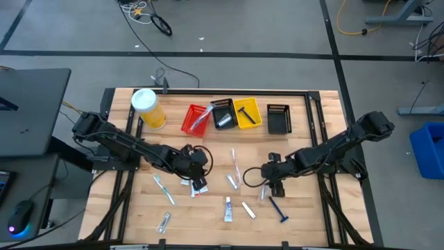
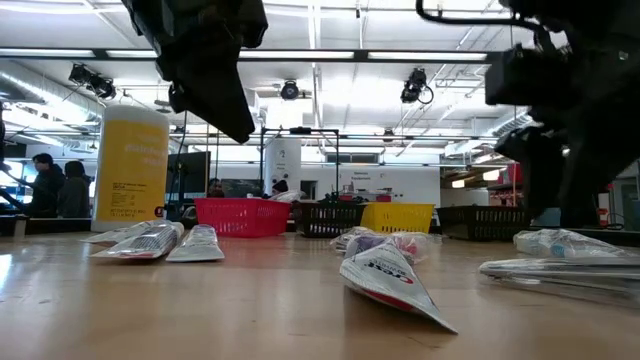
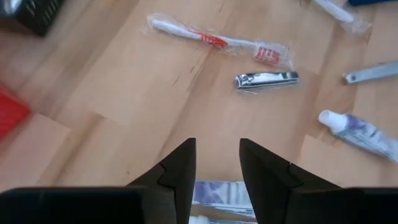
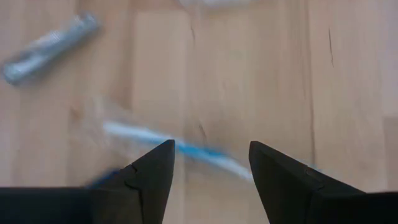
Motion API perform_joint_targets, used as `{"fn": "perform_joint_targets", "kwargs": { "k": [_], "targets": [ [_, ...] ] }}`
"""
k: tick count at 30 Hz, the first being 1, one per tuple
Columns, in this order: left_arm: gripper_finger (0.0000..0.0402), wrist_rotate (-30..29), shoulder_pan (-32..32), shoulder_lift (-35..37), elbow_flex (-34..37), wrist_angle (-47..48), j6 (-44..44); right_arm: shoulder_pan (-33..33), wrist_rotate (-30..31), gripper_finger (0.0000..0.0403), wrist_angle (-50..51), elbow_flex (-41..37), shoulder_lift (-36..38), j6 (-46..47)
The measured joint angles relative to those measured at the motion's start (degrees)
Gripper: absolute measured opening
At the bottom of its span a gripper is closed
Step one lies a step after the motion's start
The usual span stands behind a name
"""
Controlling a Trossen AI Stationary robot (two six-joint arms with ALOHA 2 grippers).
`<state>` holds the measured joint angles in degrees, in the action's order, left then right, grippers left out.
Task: Pick & Place Travel size toiletries
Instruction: Put the purple toothpaste into the right black bin
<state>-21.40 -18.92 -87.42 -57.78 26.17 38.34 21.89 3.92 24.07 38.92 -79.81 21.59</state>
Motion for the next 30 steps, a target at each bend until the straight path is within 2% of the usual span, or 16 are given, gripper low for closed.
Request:
{"fn": "perform_joint_targets", "kwargs": {
  "k": [3,8,13,20,22,27,30],
  "targets": [
    [0.0133,-1.8,0.0,0.0,0.0,0.0,-2.3,0.0,0.0,0.0215,3.4,0.0,0.1,-1.4],
    [0.0135,-4.0,0.0,0.0,0.0,0.0,-2.8,0.7,-2.7,0.0214,1.8,0.2,0.5,-6.6],
    [0.0135,-4.2,0.0,0.0,0.0,-0.1,-1.7,2.2,-6.2,0.0203,-9.9,0.2,0.5,-13.8],
    [0.0135,-4.5,0.0,0.0,0.0,-0.7,3.2,3.5,-7.4,0.0221,-20.6,0.3,-1.6,-8.3],
    [0.0135,-4.4,-0.3,0.0,0.0,-2.0,2.5,4.8,-7.5,0.0231,-26.0,0.3,-3.2,-7.7],
    [0.0134,-3.4,-2.9,-0.8,0.0,-7.7,-2.0,7.6,-5.1,0.0247,-38.3,0.3,-8.4,-12.7],
    [0.0134,-3.8,-4.0,-0.8,-0.1,-7.2,5.5,7.3,-4.0,0.0253,-39.1,0.3,-10.9,-11.1]
  ]
}}
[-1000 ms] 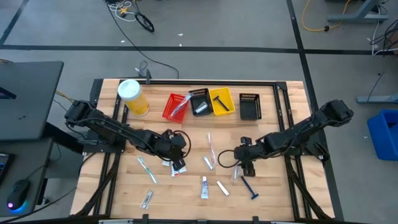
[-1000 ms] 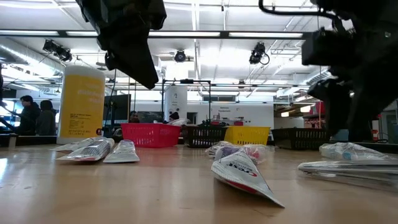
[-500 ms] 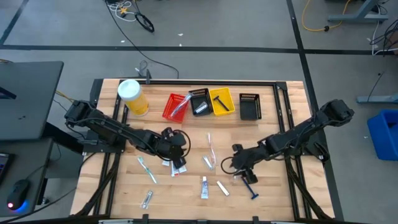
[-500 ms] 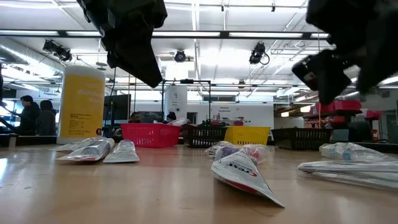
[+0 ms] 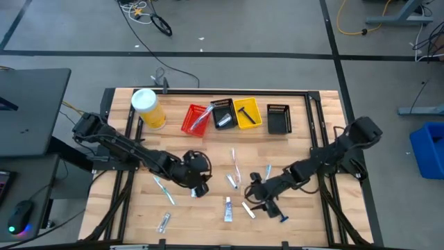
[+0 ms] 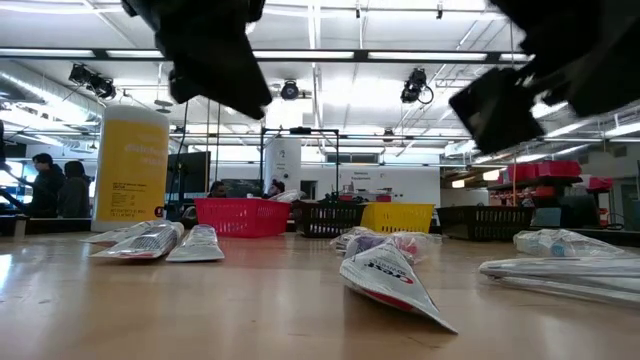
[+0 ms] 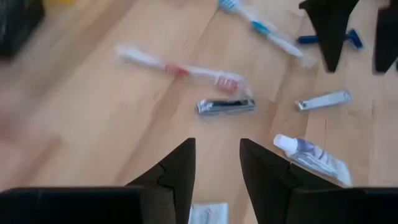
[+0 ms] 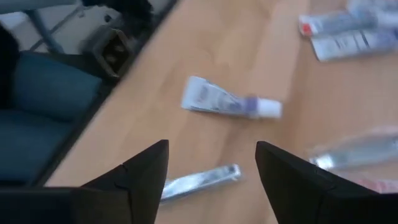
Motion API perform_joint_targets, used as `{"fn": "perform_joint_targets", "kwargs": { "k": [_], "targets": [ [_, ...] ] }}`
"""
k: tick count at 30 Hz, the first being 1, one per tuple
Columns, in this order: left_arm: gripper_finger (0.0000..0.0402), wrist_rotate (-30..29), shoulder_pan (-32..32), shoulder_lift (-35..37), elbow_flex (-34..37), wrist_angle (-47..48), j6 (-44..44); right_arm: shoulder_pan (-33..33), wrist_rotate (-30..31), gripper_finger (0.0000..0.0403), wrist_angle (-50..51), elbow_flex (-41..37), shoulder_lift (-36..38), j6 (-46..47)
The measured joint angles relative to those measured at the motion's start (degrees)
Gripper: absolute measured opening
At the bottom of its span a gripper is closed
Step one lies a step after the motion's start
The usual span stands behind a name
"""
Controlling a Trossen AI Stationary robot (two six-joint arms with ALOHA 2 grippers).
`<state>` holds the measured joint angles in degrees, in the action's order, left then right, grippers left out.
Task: Pick & Place Travel size toiletries
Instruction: Put the purple toothpaste into the right black bin
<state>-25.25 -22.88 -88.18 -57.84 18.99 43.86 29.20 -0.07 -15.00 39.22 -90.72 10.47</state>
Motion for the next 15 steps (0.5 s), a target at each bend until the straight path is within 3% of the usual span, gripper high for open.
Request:
{"fn": "perform_joint_targets", "kwargs": {
  "k": [9,15],
  "targets": [
    [0.0135,-2.8,-2.4,-1.1,1.3,13.5,22.2,0.2,1.7,0.0238,0.5,0.0,-1.1,0.6],
    [0.0134,-1.5,-2.3,-1.0,2.8,16.6,33.8,0.9,4.6,0.0217,10.3,0.0,4.9,1.2]
  ]
}}
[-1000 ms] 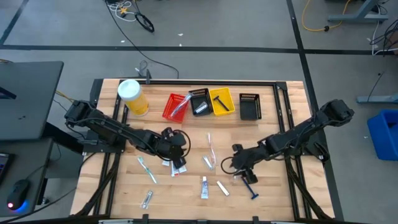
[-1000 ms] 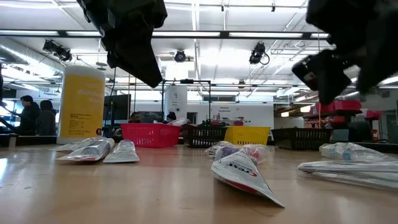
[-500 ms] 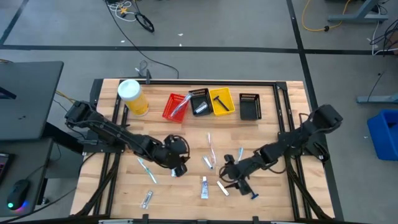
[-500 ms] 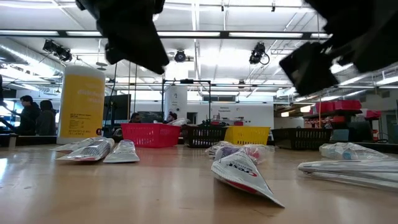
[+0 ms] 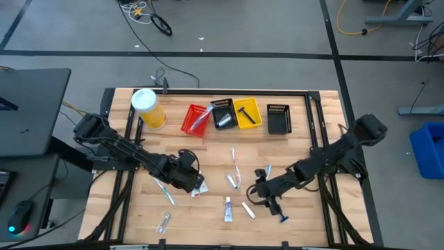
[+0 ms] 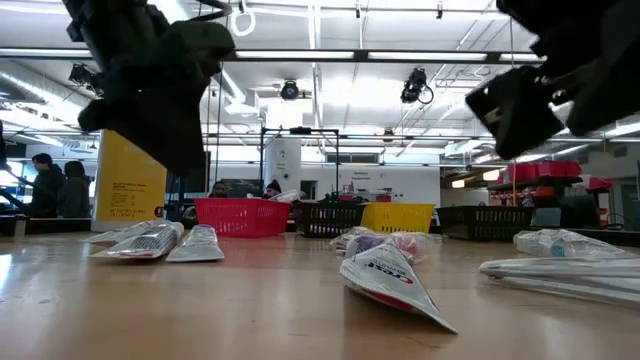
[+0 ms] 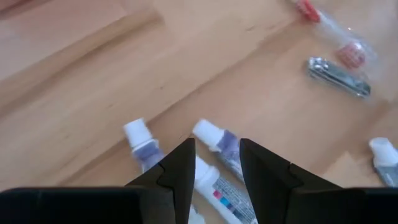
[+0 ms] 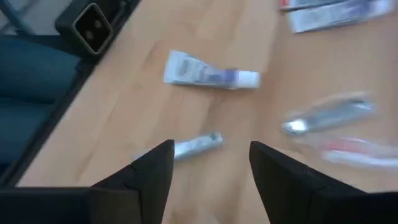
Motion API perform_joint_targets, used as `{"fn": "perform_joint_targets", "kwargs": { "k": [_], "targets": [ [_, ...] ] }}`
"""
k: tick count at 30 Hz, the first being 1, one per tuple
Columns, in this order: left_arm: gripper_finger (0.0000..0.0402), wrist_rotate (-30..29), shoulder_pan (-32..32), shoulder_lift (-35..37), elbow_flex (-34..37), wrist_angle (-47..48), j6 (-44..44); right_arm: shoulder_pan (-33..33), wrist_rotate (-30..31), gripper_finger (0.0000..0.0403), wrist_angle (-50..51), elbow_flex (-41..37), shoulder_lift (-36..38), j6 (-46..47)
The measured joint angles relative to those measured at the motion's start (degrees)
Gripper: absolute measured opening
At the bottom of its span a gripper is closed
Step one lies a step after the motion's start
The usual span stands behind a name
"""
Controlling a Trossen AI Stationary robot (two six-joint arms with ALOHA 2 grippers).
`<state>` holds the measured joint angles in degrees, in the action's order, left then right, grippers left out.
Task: Pick & Place Travel size toiletries
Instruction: Put the purple toothpaste into the right black bin
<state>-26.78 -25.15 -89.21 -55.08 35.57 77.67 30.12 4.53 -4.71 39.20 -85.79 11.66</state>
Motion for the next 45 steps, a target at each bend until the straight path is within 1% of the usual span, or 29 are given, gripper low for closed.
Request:
{"fn": "perform_joint_targets", "kwargs": {
  "k": [3,6,10,14,19,23,26,28,30,37,41,45],
  "targets": [
    [0.0134,0.1,0.0,-0.3,0.0,2.7,2.1,0.4,4.6,0.0211,6.4,0.0,4.9,0.9],
    [0.0134,0.7,0.0,-1.0,0.0,2.4,4.1,0.4,7.9,0.0209,12.1,0.0,9.9,1.8],
    [0.0134,3.8,0.0,-4.0,0.0,2.6,6.5,0.4,11.7,0.0216,19.9,0.0,15.1,3.7],
    [0.0134,5.4,-0.2,-5.6,0.0,2.5,7.6,0.3,14.6,0.0228,24.9,0.0,18.6,4.0],
    [0.0134,5.3,0.2,-5.6,-0.2,2.8,9.3,0.1,16.6,0.0243,31.9,0.0,23.3,4.0],
    [0.0134,5.7,0.2,-5.5,-0.3,3.5,13.5,-0.2,19.4,0.0252,37.9,0.0,28.0,3.9],
    [0.0134,8.5,0.4,-5.5,-0.3,7.4,18.2,-0.8,22.0,0.0256,41.8,0.0,31.4,4.0],
    [0.0134,10.1,0.5,-5.5,-0.3,10.4,21.5,-1.5,22.5,0.0257,42.4,0.0,33.2,4.0],
    [0.0134,10.3,0.5,-5.5,-0.3,11.2,23.8,-2.3,22.4,0.0256,42.6,0.0,34.5,4.0],
    [0.0134,9.6,0.5,-5.5,-0.3,6.4,24.0,-4.4,22.2,0.0242,42.9,0.0,35.2,4.0],
    [0.0134,9.3,0.5,-5.5,-0.3,6.2,23.5,-5.0,21.8,0.0236,42.9,0.0,35.2,4.0],
    [0.0134,10.0,0.5,-7.6,-0.2,6.4,22.2,-5.0,21.8,0.0231,42.8,0.0,35.2,4.0]
  ]
}}
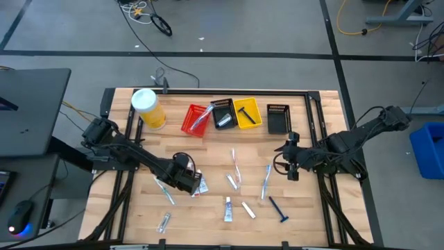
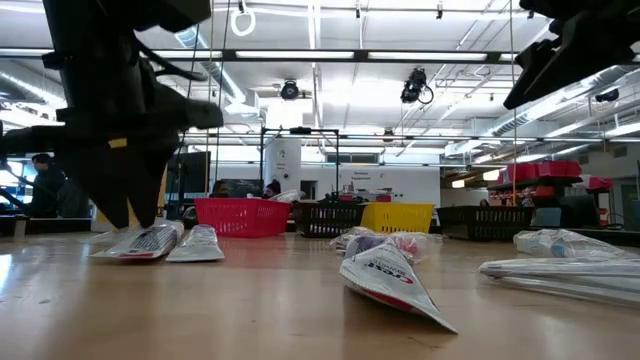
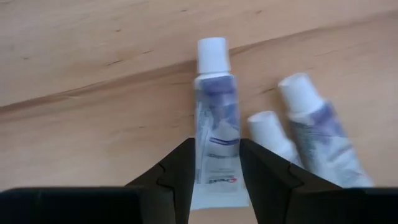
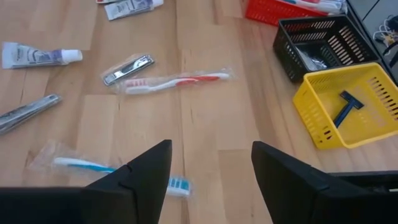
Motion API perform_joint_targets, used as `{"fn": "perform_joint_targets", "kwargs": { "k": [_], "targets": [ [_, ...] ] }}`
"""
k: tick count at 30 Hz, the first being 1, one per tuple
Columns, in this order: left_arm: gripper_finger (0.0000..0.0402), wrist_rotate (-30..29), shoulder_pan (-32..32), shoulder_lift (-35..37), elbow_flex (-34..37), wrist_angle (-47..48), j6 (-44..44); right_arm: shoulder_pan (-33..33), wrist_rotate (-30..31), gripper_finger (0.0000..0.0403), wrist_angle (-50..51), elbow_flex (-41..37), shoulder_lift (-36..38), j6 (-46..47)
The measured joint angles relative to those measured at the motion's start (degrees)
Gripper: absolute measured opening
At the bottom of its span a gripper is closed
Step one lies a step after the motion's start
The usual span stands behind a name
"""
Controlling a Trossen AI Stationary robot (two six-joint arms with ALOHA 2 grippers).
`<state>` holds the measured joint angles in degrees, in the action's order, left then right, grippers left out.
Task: Pick & Place Travel size toiletries
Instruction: Put the purple toothpaste into the right black bin
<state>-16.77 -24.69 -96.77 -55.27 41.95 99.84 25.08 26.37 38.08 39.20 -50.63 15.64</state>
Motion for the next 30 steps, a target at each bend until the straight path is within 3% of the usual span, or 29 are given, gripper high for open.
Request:
{"fn": "perform_joint_targets", "kwargs": {
  "k": [8,20,27,30],
  "targets": [
    [0.0128,1.7,0.0,-2.6,-0.1,-1.0,-0.7,0.0,0.0,0.0220,-0.6,0.0,0.0,0.0],
    [0.0051,1.0,0.0,-2.5,-0.2,-0.6,-2.3,0.0,-1.0,0.0232,-3.8,0.0,-2.2,-0.3],
    [0.0053,-0.6,0.1,-2.3,-3.3,1.2,-8.0,-2.4,-1.5,0.0254,-22.4,-4.4,-7.7,-8.8],
    [0.0052,-3.7,0.5,-1.3,-5.7,2.1,-13.2,-5.4,-4.6,0.0258,-31.0,-6.3,-10.8,-11.9]
  ]
}}
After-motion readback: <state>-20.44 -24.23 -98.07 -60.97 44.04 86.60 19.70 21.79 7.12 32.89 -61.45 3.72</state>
